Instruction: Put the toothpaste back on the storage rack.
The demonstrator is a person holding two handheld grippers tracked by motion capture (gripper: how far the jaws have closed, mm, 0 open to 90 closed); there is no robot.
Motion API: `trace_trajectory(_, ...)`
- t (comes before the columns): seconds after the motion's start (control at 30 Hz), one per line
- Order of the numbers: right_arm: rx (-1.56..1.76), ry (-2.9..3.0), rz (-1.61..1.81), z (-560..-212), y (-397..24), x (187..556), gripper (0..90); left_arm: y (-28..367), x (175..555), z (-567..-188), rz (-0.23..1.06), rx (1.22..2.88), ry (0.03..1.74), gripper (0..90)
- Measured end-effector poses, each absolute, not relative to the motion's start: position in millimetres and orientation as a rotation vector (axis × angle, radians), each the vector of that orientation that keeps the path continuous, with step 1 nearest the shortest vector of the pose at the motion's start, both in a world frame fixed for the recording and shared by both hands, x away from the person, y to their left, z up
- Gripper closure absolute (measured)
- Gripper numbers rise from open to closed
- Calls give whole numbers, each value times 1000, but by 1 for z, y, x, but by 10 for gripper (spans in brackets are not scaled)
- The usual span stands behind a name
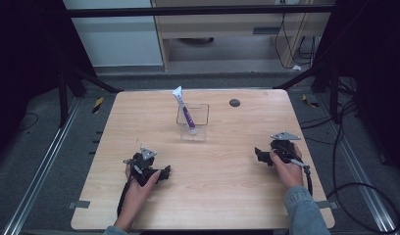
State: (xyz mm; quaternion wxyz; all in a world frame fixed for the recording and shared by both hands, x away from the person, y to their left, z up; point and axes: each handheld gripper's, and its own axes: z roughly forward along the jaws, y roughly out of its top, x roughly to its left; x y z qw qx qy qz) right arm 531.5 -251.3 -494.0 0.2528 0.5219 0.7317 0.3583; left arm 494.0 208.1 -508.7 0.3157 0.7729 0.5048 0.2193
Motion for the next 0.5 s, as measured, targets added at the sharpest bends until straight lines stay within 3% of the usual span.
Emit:
trace_trajectory(0.23,1483,1978,916,-508,-256,542,97,208,494,-509,578,2035,1330,0)
trace_trajectory(0.5,1553,1975,851,-512,-254,545,3,208,494,-509,578,2036,1330,0)
